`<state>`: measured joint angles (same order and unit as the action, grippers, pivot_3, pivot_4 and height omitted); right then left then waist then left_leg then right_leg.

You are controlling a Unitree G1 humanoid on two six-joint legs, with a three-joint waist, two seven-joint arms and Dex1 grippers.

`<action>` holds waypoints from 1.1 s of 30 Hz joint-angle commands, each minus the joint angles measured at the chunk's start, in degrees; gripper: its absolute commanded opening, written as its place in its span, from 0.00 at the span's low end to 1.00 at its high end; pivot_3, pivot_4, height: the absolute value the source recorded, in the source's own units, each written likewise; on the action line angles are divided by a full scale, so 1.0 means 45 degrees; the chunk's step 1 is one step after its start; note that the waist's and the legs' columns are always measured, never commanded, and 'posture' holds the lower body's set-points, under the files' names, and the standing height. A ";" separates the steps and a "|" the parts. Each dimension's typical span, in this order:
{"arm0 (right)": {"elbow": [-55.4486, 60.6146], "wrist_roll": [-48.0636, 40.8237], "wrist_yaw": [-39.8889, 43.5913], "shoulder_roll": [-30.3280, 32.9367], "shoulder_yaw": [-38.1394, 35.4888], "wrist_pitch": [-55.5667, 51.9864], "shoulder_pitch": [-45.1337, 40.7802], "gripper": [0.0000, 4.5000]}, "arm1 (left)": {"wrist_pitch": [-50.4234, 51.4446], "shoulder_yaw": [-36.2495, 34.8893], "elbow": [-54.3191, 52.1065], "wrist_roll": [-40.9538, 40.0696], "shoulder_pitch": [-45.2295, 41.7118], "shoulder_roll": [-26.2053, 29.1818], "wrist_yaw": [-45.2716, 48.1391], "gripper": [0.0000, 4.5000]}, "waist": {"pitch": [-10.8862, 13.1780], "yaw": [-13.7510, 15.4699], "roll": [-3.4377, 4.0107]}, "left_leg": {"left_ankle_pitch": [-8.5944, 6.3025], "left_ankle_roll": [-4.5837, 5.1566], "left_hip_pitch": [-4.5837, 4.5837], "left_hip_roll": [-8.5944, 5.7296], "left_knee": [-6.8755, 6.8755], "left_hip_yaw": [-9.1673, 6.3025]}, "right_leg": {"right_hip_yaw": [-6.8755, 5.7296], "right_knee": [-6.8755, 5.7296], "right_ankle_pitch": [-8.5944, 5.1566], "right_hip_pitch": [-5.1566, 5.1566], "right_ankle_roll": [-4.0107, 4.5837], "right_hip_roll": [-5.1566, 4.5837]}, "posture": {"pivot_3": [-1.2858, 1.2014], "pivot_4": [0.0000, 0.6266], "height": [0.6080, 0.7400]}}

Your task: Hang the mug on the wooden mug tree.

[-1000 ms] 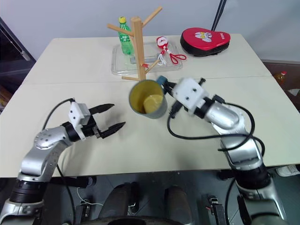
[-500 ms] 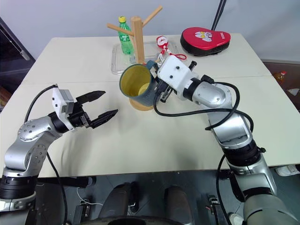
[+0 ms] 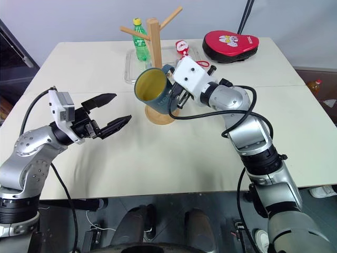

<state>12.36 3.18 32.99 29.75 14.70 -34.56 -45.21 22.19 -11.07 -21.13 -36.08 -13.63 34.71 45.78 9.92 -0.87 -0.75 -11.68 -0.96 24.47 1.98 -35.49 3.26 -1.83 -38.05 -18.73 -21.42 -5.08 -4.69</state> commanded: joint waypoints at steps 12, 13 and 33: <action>-0.1490 0.0655 0.0063 -0.0509 0.0141 0.0876 -0.1048 0.22 | 0.0151 -0.0420 -0.0651 -0.0402 -0.0204 0.0195 -0.0137 1.00 | 0.0000 0.0007 0.0000 | 0.0000 0.0000 0.0001 -0.0001 0.0000 0.0004 | 0.0000 0.0000 0.0000 -0.0001 0.0000 0.0000 | 0.52 0.24 0.97; -0.1478 0.0671 0.0055 -0.0511 0.0115 0.0907 -0.1054 0.31 | 0.0153 -0.0424 -0.0653 -0.0403 -0.0203 0.0195 -0.0138 1.00 | 0.0000 0.0004 0.0000 | 0.0000 0.0000 0.0001 -0.0001 0.0000 0.0004 | 0.0000 0.0000 0.0000 -0.0001 0.0000 0.0000 | 0.52 0.24 0.97; 0.0425 -0.2984 -0.0566 -0.1354 -0.6006 0.3330 0.6708 0.67 | -0.3634 -0.1142 0.4274 0.3720 0.1014 -0.1476 -0.3528 1.00 | 0.0000 -0.0022 -0.0019 | -0.0001 0.0001 -0.0009 0.0003 0.0027 0.0013 | 0.0008 0.0012 0.0001 0.0000 -0.0003 -0.0014 | 0.52 0.24 0.97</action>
<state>14.00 -9.06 31.76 24.56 -10.60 -24.26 -15.21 8.68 -14.78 -2.69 -21.28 -9.52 28.19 31.47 9.92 -0.96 -0.83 -11.68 -0.96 24.40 2.01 -35.37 3.33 -1.79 -38.01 -18.72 -21.41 -5.09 -4.74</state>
